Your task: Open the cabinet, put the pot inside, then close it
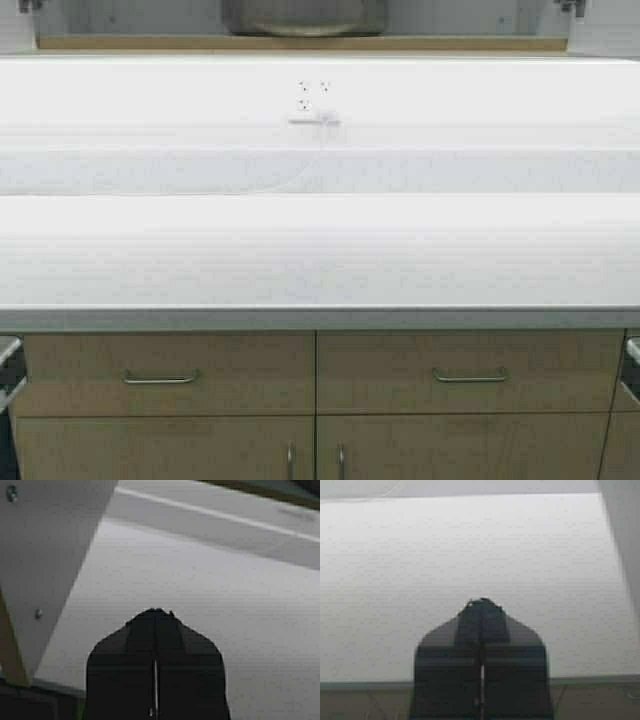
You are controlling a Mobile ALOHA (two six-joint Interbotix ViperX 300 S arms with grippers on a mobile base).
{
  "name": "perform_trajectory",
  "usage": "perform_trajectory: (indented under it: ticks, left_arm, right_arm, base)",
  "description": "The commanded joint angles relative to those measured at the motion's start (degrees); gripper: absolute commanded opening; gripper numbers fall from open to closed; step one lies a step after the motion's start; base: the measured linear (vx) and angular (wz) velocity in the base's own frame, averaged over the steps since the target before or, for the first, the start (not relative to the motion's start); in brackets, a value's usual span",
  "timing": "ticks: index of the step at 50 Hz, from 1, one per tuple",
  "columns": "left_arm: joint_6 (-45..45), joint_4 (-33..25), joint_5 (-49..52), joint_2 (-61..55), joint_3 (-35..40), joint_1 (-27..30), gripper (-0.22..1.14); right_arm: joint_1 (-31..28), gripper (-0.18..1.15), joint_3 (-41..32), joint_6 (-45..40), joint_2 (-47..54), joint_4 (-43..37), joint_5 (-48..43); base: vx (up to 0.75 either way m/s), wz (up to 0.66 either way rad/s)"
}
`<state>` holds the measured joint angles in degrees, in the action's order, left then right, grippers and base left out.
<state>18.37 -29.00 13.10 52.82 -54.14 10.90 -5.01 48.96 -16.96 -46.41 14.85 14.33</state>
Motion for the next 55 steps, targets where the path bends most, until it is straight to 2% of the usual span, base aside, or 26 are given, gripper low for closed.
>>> perform_trajectory:
  ticks: [1, 9, 12, 21, 36, 44, 55]
  left_arm:
    - [0.7, 0.53, 3.34, 2.37, 5.89, 7.29, 0.04]
    - [0.26, 3.52, 3.25, -0.09, 12.39, 8.35, 0.04]
    - [0.0, 3.6, 3.16, -1.32, 15.12, 8.96, 0.04]
    - [0.0, 3.6, 2.9, -5.63, 23.12, 11.34, 0.04]
    - [0.0, 4.22, 2.46, -9.49, 31.82, 12.83, 0.04]
    - [-0.09, 7.82, 2.46, -11.16, 34.28, 13.45, 0.04]
    - [-2.55, 8.61, 2.46, -14.15, 34.28, 19.16, 0.04]
  right_arm:
    - [8.61, 0.07, -6.33, 0.44, -3.69, 0.7, -0.09]
    - [19.16, 0.07, -10.63, 0.53, -4.31, 2.55, 0.0]
    - [21.45, 0.07, -11.34, 0.35, -4.39, 2.64, -0.09]
    - [22.94, 0.07, -13.54, -0.18, -3.52, 3.87, 0.26]
    - [28.74, 0.07, -17.75, -2.11, -2.29, 3.87, -0.09]
    - [30.67, 0.07, -21.71, -2.29, 2.11, 3.87, -0.09]
    - [31.2, 0.07, -29.09, -2.11, 8.88, 3.87, 0.0]
  base:
    - [-0.12, 0.01]
    - [-0.07, 0.04]
    - [-0.04, 0.04]
    - [-0.03, 0.06]
    - [-0.01, 0.01]
    - [0.0, -0.01]
    - [0.0, 0.0]
